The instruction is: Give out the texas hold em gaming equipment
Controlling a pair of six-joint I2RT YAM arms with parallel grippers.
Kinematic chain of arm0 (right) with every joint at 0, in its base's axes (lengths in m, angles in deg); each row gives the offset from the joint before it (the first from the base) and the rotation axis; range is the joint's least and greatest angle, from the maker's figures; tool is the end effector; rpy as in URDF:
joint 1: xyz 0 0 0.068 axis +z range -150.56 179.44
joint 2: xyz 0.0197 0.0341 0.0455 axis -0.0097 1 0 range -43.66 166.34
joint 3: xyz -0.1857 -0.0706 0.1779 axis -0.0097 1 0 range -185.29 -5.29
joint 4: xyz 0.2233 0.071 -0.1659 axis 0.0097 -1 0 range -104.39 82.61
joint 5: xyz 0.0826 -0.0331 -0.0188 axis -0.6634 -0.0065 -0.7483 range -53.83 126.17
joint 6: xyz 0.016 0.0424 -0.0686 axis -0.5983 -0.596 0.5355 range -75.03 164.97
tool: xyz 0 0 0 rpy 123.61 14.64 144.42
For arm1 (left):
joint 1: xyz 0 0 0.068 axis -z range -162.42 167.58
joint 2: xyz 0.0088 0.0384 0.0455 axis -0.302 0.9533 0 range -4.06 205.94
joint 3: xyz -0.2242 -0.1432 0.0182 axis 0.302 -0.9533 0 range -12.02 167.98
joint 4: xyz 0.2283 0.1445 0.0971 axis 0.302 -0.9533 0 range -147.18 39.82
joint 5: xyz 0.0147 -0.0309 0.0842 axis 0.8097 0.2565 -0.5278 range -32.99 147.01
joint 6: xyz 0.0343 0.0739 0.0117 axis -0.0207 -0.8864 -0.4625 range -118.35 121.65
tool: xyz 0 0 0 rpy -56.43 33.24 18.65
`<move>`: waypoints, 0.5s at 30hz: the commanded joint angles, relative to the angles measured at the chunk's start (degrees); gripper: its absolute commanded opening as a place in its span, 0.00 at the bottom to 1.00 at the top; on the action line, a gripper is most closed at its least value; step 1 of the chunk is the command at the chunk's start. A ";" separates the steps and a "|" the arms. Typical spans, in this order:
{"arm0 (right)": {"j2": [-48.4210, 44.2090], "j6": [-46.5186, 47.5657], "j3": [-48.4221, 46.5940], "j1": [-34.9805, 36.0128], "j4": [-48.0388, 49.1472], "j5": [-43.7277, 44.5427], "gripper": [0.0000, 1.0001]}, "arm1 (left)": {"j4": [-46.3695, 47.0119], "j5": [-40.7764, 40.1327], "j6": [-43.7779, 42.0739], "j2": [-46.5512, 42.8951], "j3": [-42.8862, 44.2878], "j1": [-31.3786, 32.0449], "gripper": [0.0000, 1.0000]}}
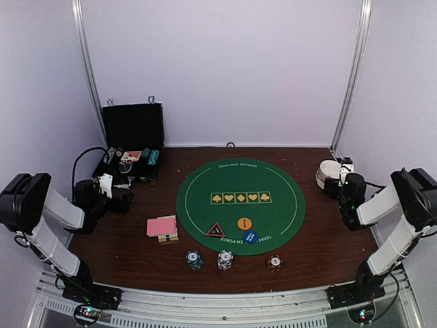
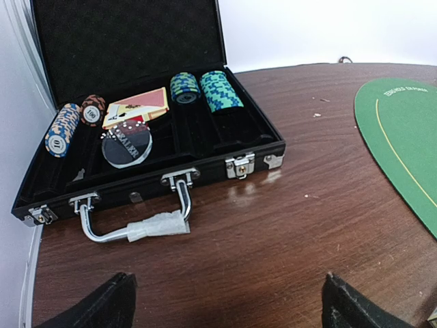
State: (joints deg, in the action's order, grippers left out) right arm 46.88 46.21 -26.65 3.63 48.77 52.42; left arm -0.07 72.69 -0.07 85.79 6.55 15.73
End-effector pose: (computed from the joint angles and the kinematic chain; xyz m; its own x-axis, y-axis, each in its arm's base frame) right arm 0.3150 0.0030 0.1059 -0.2289 -0.0377 -0.9727 0.1970 0.9768 -0.0842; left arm 0.2972 -0.0097 0.0809 -0.3541 0.0175 -0.9350 0.2316 0.9703 -0.0695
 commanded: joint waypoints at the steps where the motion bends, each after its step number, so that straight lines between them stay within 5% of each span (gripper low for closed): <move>1: -1.07 0.26 -0.17 -0.23 0.13 -0.60 1.00 | 2.63 0.36 0.40 0.16 0.69 -0.38 0.98; 15: -4.87 1.22 -2.29 1.55 -5.65 4.26 0.99 | 1.50 1.07 0.11 -0.93 0.94 -0.42 0.97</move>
State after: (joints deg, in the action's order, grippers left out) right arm 45.65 46.16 -26.65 3.67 46.93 52.99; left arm -0.07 72.69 -0.05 85.79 6.55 15.75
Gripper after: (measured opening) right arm 0.995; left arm 0.975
